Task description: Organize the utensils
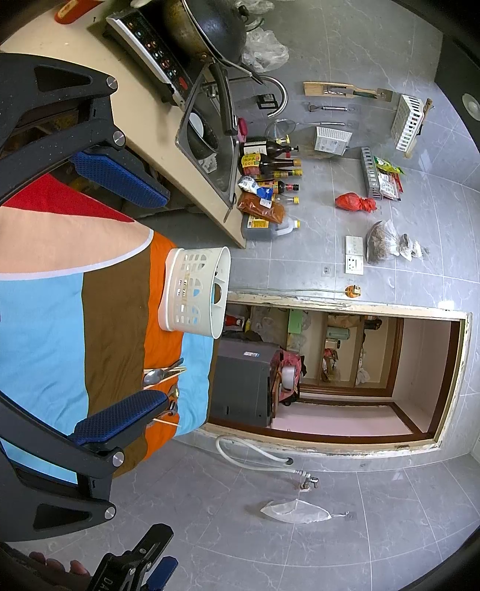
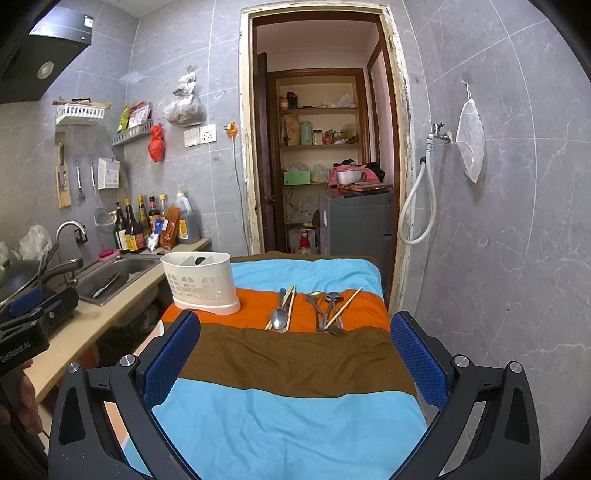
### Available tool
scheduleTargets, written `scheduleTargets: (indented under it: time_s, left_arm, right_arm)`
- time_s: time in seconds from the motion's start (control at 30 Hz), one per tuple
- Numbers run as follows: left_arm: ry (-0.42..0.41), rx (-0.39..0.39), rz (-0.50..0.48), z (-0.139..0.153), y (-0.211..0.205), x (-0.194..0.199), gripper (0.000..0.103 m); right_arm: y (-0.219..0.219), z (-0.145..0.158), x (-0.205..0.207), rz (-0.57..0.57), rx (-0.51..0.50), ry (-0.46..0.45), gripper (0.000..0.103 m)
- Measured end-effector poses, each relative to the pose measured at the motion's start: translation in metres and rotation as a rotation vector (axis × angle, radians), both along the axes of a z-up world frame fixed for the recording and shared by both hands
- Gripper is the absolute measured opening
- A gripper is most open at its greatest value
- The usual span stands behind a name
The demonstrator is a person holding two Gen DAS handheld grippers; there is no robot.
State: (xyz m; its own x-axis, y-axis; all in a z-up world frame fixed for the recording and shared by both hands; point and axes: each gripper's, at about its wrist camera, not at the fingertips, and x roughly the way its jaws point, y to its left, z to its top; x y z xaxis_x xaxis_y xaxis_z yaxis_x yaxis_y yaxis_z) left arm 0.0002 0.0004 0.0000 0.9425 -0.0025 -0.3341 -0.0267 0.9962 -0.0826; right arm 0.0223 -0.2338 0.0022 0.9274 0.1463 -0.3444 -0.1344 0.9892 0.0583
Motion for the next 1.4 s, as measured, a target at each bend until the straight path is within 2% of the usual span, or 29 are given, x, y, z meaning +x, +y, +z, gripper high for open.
scheduleTargets:
  time_s: [1.4]
  left_arm:
    - [0.005,0.0,0.001,-0.005,-0.013,0.005,0.097]
  right_arm:
    - [0.009,-0.003,-0.002,0.008,0.001,0.005,0.103]
